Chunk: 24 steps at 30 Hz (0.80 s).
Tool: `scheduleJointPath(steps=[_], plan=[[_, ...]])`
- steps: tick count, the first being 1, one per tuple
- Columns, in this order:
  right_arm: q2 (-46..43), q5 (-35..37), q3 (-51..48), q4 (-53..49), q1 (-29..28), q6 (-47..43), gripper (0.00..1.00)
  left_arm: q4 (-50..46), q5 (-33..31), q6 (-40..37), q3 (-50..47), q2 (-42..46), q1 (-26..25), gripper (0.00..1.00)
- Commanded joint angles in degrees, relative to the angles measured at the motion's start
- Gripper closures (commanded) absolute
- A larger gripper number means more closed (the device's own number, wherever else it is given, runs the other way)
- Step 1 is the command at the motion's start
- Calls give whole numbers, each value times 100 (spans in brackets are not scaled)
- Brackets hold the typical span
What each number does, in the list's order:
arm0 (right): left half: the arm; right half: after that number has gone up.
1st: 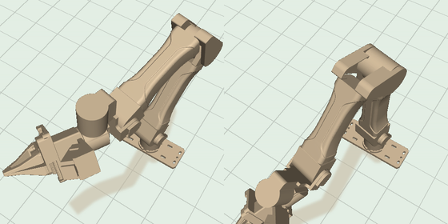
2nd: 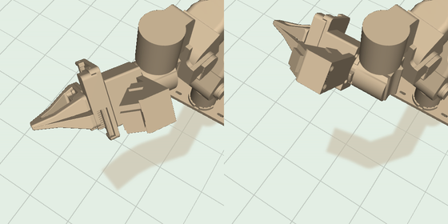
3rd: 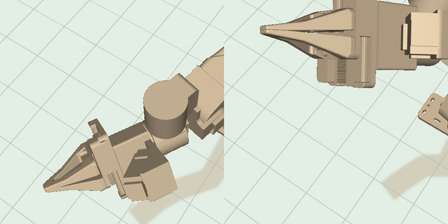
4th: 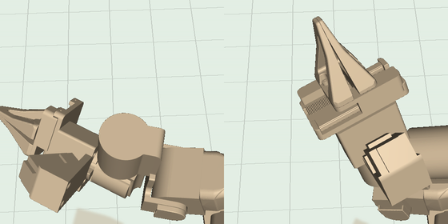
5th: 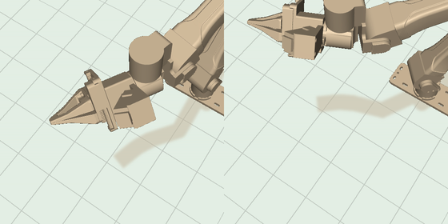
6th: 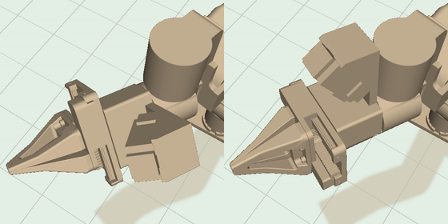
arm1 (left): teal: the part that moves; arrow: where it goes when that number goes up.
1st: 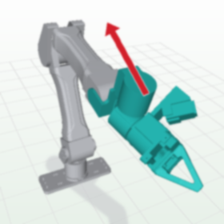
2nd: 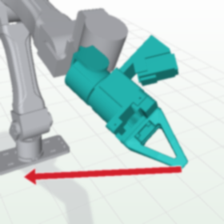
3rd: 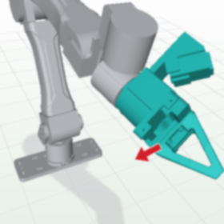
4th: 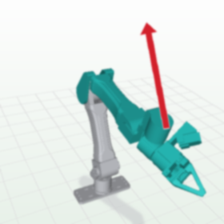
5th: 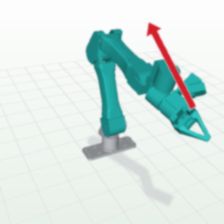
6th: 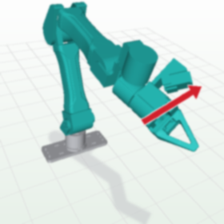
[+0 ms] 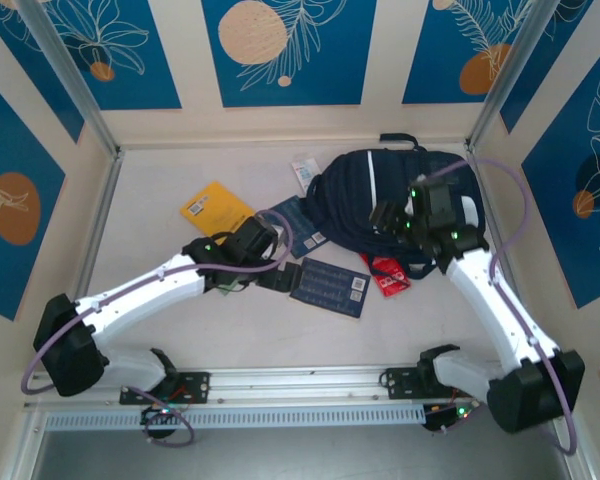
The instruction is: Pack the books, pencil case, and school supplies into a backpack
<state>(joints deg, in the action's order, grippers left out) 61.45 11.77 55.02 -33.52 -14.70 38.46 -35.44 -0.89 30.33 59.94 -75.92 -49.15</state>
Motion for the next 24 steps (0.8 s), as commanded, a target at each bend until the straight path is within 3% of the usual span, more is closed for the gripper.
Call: scheduleJointPath(steps=[1,6,13,24], plan=[[-312,118,-1125,74,88,740,43,476,255,161,-279,193,-16,0],[-333,-1036,-2407,937,877,1013,63,805,389,190,-508,142,-155,0],[-2,-968,-2519,1190,846,569,82,807,363,199,-448,42,-285,0],[573,-580,-2499,1045,578,699,83,531,-6,54,-384,120,-306,0]])
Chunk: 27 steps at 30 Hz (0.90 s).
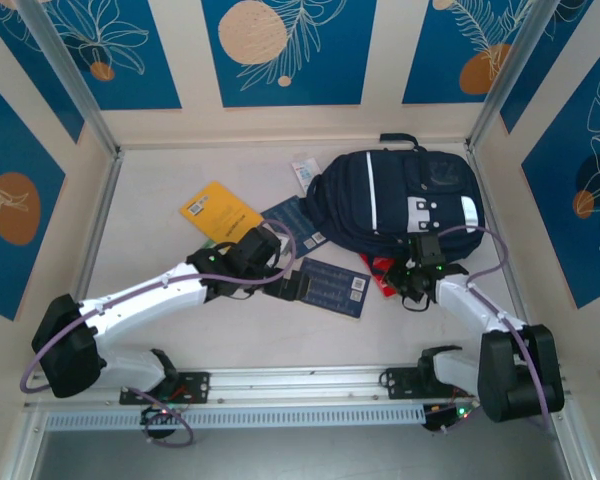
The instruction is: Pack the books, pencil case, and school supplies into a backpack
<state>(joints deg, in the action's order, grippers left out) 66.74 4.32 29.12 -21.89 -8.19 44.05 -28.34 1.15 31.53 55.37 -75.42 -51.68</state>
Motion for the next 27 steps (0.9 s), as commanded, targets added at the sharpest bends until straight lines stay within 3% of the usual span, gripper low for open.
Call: scheduleJointPath(steps=[1,8,16,27], plan=[[103,278,124,-221,-77,273,84,-230,-264,-76,106,80,-53,0],[1008,646,399,-690,-158,832,91,-400,-400,-91,175,88,-44,0],[1019,796,628,-989,-883,945,93,-617,-652,-103,277,142,-36,0],[837,83,345,-836,-1706,1458,94,-838,-734,-156,466,149,17,0]])
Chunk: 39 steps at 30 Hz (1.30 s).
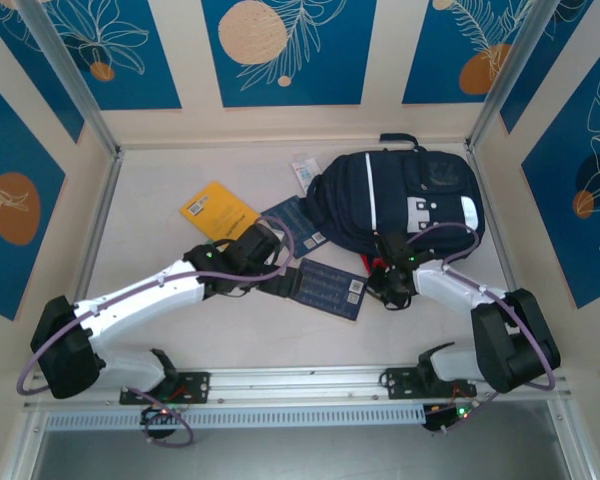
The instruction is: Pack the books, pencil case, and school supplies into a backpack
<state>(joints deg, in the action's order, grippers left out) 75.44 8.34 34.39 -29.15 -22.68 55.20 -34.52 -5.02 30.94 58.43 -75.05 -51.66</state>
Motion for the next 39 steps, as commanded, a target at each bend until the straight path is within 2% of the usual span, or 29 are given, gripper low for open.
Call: scheduleJointPath(steps=[1,4,5,7,10,13,15,21,26,30,39], plan=[[27,-384,-230,-42,-361,408,94,-228,-122,-97,165,105,22,0],[276,-539,-310,227,-736,486,94,-250,-122,-89,159,111,49,0],[358,-556,-275,262,-855,418,97,-256,-124,-87,152,104,51,0],[336,-267,-132,-29,-961,421,100,-273,-122,-76,152,112,55,0],[-250,210,-26,-331,-868,270,100,-285,-139,-79,141,145,67,0],[-805,370,70,-522,-402,-2,100,-301,-149,-88,140,160,91,0],[-771,291,199,-580,99,-295,100,-277,-131,-84,135,145,101,0],[194,-6,586,-326,1186,-906,100,-230,-72,-87,153,96,145,0],[941,20,955,-135,1419,-1044,99,-257,-61,-112,142,95,186,0],[1369,-145,1128,-240,1246,-990,97,-282,-60,-132,152,143,204,0],[1538,-88,1293,-715,97,-686,96,-263,18,-135,185,103,305,0]])
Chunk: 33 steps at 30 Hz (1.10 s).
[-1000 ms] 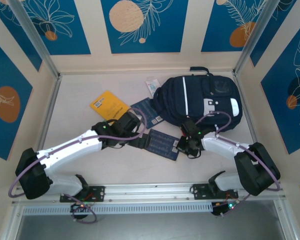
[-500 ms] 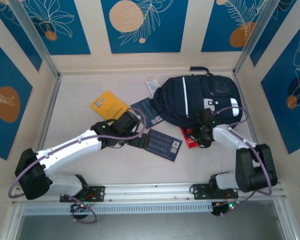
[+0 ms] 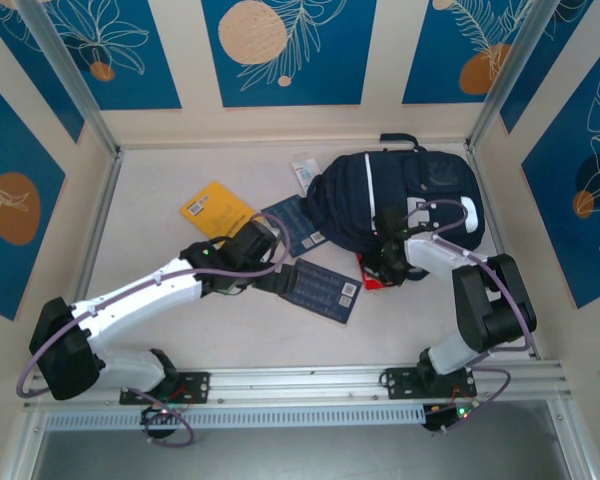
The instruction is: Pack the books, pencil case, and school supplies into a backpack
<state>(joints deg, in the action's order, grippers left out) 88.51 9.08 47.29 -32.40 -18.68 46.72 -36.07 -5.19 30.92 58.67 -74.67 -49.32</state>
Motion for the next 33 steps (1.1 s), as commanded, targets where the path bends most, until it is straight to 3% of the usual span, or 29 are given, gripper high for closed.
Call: scheduleJointPath(steps=[1,8,17,20,23,27,30,33], plan=[[253,-125,25,-457,-426,185,96,-118,35,-130,171,65,80,0],[307,-449,-216,-392,-1020,514,96,-172,79,-107,215,39,123,0],[408,-1236,-237,528,-2474,1282,96,-11,304,52,415,-348,142,0],[268,-1304,-102,593,-2623,1289,94,85,396,130,567,-630,142,0],[-276,-1054,-220,428,-2415,1249,90,204,458,220,721,-916,138,0],[-1533,-1738,-1090,1327,-1755,961,79,586,609,407,705,-1223,138,4],[-2141,-2527,-1584,1916,-1093,638,73,863,830,446,633,-1573,136,13],[-2097,-2898,-1647,1842,-517,289,72,1142,1048,520,501,-1853,142,31]])
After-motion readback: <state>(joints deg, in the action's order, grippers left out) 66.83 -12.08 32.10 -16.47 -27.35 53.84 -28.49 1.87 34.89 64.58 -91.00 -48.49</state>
